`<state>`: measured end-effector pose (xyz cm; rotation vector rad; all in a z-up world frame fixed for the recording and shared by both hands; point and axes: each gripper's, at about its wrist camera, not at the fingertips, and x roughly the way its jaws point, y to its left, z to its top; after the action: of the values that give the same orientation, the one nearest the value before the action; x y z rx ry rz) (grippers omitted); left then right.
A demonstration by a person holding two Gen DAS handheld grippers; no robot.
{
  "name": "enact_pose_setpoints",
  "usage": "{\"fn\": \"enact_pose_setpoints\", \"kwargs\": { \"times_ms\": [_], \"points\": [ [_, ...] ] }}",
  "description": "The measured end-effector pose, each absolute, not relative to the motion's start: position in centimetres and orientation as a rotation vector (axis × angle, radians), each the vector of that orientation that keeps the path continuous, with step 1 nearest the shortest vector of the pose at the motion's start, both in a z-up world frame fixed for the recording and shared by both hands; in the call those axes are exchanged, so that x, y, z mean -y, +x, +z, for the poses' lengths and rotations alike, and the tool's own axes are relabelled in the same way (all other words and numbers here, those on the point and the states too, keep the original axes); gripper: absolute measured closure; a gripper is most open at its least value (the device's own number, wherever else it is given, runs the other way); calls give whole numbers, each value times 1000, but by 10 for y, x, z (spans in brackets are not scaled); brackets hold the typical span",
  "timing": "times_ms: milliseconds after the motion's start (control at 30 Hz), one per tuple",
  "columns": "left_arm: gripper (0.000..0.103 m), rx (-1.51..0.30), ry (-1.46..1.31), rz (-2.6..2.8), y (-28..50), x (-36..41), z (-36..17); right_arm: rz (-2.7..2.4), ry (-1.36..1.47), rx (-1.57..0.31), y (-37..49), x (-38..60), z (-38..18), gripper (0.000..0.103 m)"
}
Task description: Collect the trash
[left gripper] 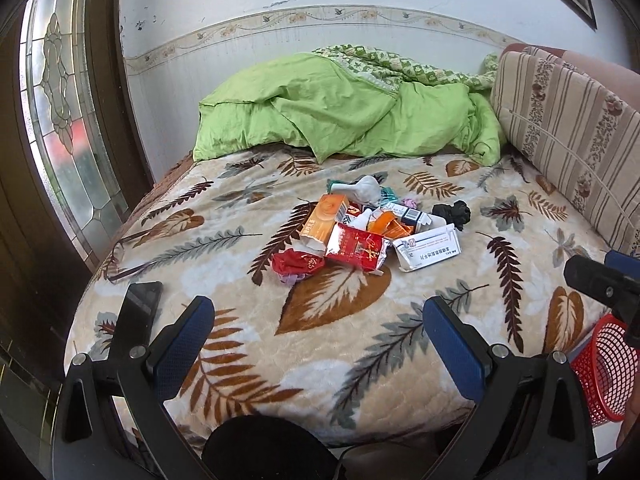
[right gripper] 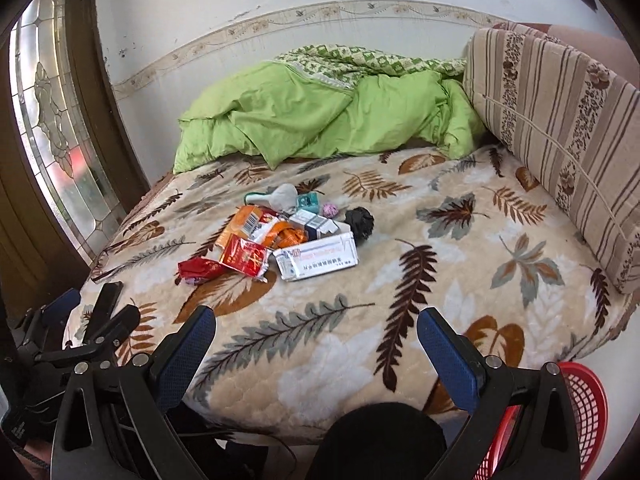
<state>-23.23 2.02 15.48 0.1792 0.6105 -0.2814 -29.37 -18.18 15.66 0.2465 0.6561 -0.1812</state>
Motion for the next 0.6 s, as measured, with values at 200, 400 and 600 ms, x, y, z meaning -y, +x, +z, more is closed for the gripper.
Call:
{"fn": "enact_pose_setpoints", "kwargs": {
  "times_ms": [200, 400, 600],
  "points": [
    [0, -612, 178, -282, -236, -19, 155, -195, 258, -668, -300, 182, 157, 1],
    [0, -611, 172, -281, -237, -20, 155, -197, 236, -676, -301, 174, 161, 1],
    [0, -605, 157, -280, -246, -26, 157, -201, 226, -682, -303, 170, 164, 1]
  ]
}}
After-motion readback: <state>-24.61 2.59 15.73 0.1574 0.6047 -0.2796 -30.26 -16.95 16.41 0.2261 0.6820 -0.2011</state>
